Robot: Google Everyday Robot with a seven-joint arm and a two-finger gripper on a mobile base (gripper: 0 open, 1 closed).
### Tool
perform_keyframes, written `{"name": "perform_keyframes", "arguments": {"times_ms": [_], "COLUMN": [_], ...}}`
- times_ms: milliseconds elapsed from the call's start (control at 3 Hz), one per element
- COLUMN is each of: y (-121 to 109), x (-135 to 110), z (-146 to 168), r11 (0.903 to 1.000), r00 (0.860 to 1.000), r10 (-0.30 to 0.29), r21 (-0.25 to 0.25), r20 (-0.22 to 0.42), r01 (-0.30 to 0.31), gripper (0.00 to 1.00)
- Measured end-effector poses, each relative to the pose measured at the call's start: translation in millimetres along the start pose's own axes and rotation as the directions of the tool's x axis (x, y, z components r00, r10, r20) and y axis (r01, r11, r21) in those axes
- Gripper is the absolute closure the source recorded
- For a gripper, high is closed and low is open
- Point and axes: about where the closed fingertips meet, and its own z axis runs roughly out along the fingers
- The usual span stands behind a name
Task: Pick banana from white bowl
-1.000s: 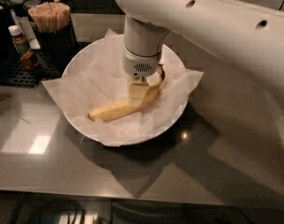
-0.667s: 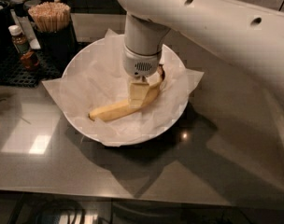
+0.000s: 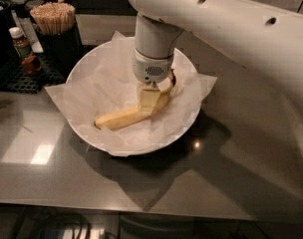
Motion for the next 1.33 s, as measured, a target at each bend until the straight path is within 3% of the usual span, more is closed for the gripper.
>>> {"name": "perform_keyframes", "arguments": {"times_ms": [1333], "y": [2.9], "x": [12.3], "z": [22.4], "r11": [0.9964], "r00": [0.998], "r10": [0.050], "r21": [-0.070], "r20": [0.040], "r01": [-0.048], "gripper": [0.54]}}
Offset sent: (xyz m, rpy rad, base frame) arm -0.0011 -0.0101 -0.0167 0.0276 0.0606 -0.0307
